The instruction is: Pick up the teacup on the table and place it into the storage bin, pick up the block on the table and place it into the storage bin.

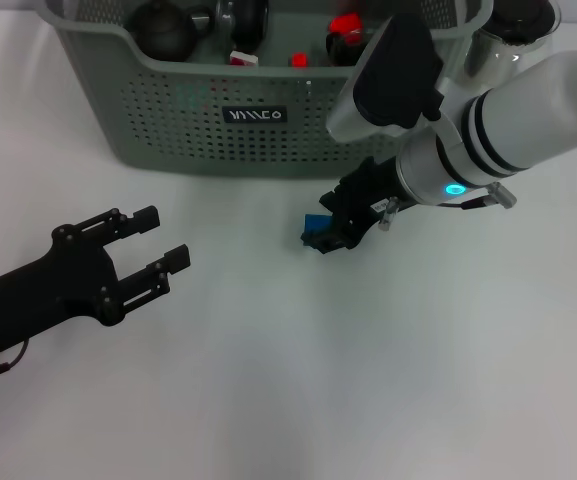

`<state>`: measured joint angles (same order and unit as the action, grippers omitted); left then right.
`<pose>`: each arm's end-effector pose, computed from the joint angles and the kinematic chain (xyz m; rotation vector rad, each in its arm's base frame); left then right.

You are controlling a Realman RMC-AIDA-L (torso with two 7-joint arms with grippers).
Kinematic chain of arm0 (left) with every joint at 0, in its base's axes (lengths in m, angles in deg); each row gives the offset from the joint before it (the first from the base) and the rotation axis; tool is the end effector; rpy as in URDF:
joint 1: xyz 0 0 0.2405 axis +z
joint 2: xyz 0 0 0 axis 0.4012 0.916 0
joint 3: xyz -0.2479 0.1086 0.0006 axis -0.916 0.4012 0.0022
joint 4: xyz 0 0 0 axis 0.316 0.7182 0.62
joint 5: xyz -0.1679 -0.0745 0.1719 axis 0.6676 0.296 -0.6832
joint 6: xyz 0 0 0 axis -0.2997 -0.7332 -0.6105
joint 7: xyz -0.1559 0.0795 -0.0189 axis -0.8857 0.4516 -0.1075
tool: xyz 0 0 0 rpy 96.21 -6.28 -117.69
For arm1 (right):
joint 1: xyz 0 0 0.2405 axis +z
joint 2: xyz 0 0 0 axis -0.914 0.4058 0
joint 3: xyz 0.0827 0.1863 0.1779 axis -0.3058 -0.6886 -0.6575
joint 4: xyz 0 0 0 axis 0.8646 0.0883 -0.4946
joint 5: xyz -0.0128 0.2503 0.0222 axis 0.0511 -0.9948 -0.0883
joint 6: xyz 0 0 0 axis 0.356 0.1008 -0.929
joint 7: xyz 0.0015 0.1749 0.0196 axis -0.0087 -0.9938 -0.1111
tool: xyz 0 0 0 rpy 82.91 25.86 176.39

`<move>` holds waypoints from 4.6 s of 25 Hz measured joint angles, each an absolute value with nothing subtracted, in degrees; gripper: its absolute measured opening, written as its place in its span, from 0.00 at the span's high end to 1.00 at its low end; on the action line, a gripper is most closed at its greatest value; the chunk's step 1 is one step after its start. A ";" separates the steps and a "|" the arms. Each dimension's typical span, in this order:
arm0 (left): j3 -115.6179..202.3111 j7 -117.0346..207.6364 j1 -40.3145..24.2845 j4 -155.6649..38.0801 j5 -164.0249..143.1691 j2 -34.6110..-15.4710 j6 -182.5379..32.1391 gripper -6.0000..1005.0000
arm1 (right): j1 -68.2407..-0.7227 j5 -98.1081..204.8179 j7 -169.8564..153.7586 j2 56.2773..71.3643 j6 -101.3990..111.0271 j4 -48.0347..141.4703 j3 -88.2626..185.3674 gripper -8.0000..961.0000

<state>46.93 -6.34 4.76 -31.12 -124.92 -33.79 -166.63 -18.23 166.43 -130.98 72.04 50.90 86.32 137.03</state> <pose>-0.3595 0.2724 -0.0468 -2.4211 -0.5828 -0.8979 0.1714 0.4345 -0.1751 -2.8305 0.4801 -0.2962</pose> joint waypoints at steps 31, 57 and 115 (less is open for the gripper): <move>46.93 -6.38 4.74 -31.12 -124.92 -33.78 -166.54 0.36 | -17.73 166.91 -135.88 71.85 56.02 87.83 137.82 0.26; 46.92 -6.32 4.76 -31.12 -124.92 -33.79 -166.54 0.36 | -17.98 166.57 -138.21 71.95 51.49 87.54 143.99 0.46; 46.79 -6.41 4.31 -31.12 -124.89 -33.79 -166.19 0.36 | -2.00 176.32 -146.95 71.69 43.99 87.47 115.96 0.38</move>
